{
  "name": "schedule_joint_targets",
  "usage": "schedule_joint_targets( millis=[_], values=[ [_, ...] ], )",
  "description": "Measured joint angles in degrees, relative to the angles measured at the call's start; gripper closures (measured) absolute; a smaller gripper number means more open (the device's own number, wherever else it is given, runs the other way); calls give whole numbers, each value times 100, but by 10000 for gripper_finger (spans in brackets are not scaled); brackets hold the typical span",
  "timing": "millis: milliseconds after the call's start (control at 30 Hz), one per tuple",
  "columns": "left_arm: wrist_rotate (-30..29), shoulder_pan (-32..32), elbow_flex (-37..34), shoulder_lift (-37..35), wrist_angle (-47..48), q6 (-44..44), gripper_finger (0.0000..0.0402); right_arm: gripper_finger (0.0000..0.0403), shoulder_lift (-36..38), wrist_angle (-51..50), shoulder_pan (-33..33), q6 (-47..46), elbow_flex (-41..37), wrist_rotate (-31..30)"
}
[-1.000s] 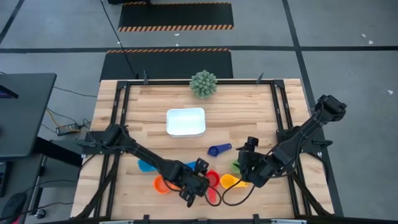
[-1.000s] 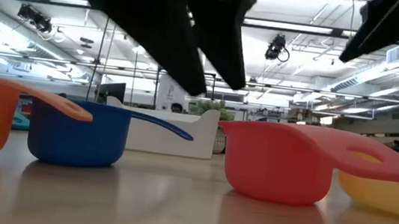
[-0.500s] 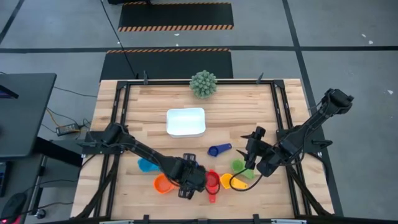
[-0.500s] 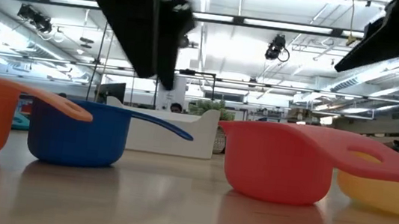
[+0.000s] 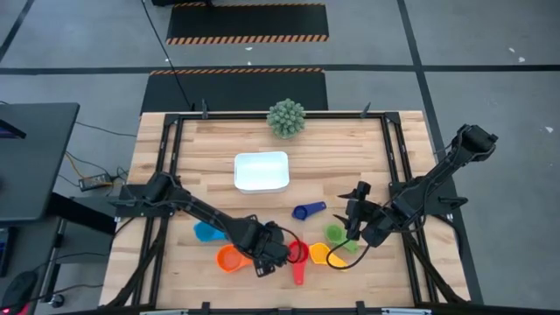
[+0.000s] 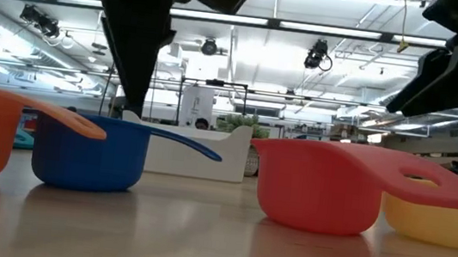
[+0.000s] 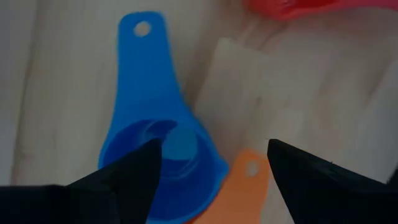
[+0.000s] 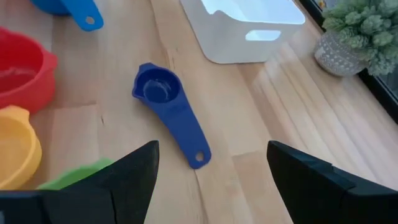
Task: Nest measuring cups in basket
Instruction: Stack the large blue measuring cup on the top orange measuring cup
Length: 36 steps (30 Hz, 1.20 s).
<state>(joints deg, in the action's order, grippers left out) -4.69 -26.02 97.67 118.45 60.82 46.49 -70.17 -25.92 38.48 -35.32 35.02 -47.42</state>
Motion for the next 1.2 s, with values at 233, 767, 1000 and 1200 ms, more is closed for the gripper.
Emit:
schedule_joint_targets(
  millis=[233,767,1000,1200],
  values=[
    [143,191,-7,163,-17,664,104,97,7,234,1,524,-22,87],
    [306,267,-7,381,-78,958,151,97,7,603,0,1047,-22,553],
    [234,279,-17,439,5,650,209,97,7,753,1,1065,-22,673],
    [23,282,-17,439,34,293,256,97,7,796,1,1057,-22,715]
  ],
)
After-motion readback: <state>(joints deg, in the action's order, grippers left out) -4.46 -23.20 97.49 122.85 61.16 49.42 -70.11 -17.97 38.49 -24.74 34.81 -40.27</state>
